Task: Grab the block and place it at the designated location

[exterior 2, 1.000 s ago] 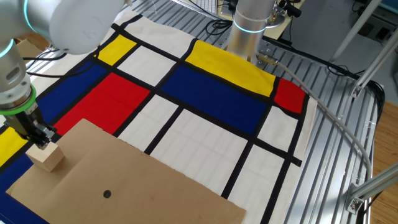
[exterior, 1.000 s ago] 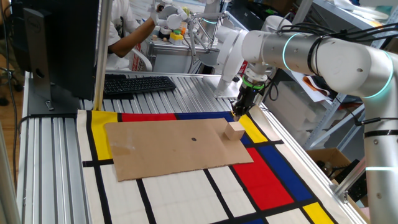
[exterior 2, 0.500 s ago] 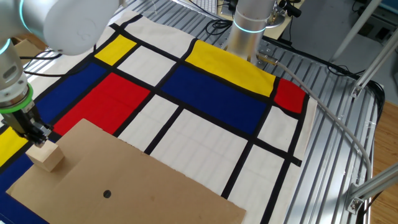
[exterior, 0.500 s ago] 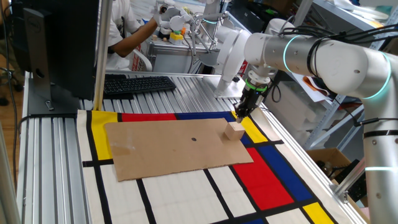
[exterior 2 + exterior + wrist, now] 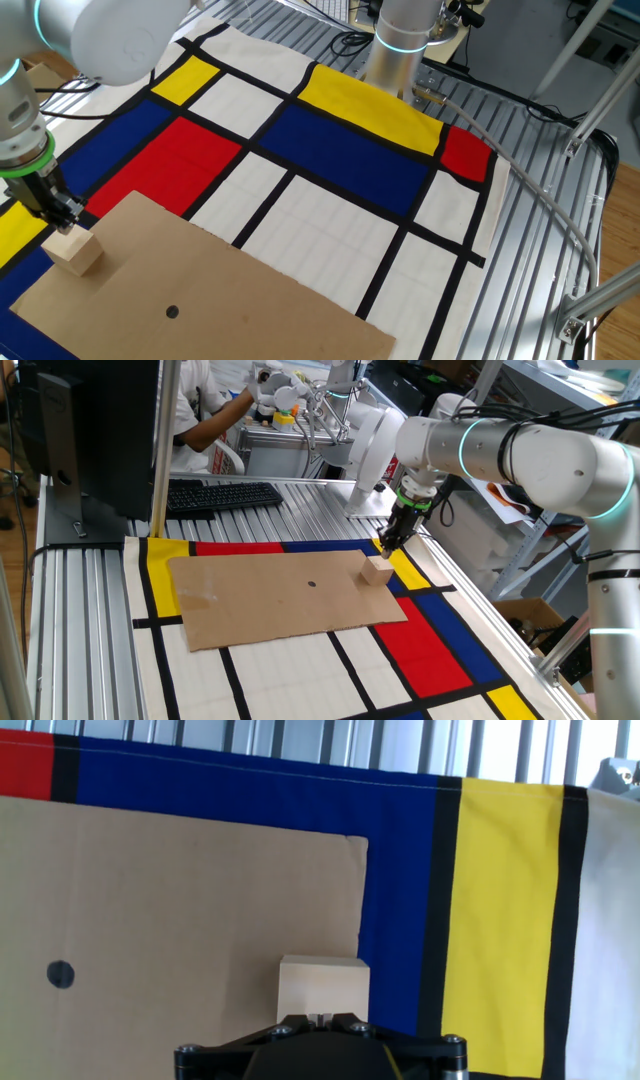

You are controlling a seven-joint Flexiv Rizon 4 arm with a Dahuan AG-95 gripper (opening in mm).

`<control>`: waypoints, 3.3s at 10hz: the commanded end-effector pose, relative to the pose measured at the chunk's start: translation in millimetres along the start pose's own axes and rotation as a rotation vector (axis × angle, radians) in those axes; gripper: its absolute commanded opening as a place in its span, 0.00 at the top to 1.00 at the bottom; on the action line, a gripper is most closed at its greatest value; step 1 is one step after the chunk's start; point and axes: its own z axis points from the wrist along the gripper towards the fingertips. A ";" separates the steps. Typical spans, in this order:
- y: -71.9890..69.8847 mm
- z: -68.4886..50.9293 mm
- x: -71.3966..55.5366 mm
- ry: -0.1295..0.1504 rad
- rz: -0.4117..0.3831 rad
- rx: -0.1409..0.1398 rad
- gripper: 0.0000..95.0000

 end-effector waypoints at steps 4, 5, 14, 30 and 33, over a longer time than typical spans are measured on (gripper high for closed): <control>0.3 1.7 -2.1 0.008 0.013 -0.002 0.40; 0.4 1.9 -2.2 0.008 0.016 -0.002 0.40; 1.8 4.1 -2.8 0.013 0.039 0.011 0.00; 1.3 45.5 -1.6 0.030 0.054 0.011 0.00; 1.5 55.4 -1.5 0.030 0.045 0.010 0.00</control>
